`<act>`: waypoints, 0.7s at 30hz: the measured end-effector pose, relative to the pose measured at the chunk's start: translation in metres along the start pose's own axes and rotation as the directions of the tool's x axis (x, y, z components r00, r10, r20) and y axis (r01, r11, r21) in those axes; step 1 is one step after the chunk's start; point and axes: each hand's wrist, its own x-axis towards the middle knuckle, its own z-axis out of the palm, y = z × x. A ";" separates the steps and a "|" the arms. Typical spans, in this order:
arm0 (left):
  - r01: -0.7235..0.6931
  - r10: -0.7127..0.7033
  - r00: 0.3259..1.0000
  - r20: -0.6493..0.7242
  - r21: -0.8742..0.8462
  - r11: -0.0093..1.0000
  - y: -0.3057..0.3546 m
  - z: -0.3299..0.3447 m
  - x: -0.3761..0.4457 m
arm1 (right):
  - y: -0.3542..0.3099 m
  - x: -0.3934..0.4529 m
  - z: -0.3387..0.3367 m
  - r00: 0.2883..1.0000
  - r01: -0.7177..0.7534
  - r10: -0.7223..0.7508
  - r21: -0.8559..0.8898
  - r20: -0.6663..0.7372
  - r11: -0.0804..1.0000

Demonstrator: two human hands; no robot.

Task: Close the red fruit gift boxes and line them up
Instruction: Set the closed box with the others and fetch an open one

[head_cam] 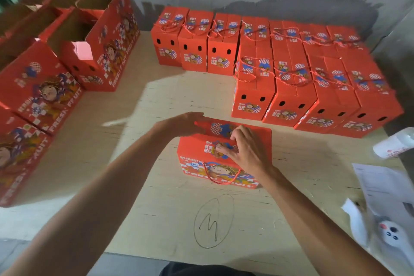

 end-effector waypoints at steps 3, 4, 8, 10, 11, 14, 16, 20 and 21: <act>0.025 -0.031 0.999 0.042 0.135 0.991 0.008 -0.015 0.007 | -0.018 0.006 0.005 0.999 0.040 -0.041 -0.026 -0.009 0.999; 0.026 -0.033 0.999 0.043 0.170 0.985 0.010 -0.016 0.009 | -0.031 0.009 0.009 0.998 0.055 -0.055 -0.063 0.000 0.996; -0.004 -0.006 0.998 0.057 0.174 0.985 0.003 -0.014 0.020 | -0.067 0.011 0.031 0.998 0.048 -0.058 -0.250 -0.034 0.967; -0.047 0.037 0.997 0.070 0.149 0.988 -0.005 -0.014 0.024 | -0.066 0.006 0.032 0.990 0.066 -0.101 -0.303 -0.098 0.951; -0.074 0.063 0.995 0.075 0.146 0.987 -0.007 -0.014 0.026 | -0.066 0.003 0.032 0.979 0.090 -0.147 -0.351 -0.138 0.932; -0.134 0.116 0.988 0.099 0.205 0.970 -0.010 -0.017 0.027 | -0.068 -0.003 0.035 0.950 0.113 -0.226 -0.437 -0.215 0.892; -0.187 0.164 0.980 0.114 0.246 0.951 -0.009 -0.020 0.025 | -0.070 -0.008 0.038 0.943 0.092 -0.218 -0.433 -0.251 0.897; -0.268 0.244 0.963 0.111 0.401 0.876 -0.001 -0.024 0.026 | -0.078 -0.020 0.042 0.930 0.048 -0.196 -0.426 -0.312 0.903; -0.267 0.239 0.964 0.117 0.433 0.861 0.002 -0.021 0.028 | -0.079 -0.022 0.042 0.928 0.044 -0.194 -0.426 -0.317 0.904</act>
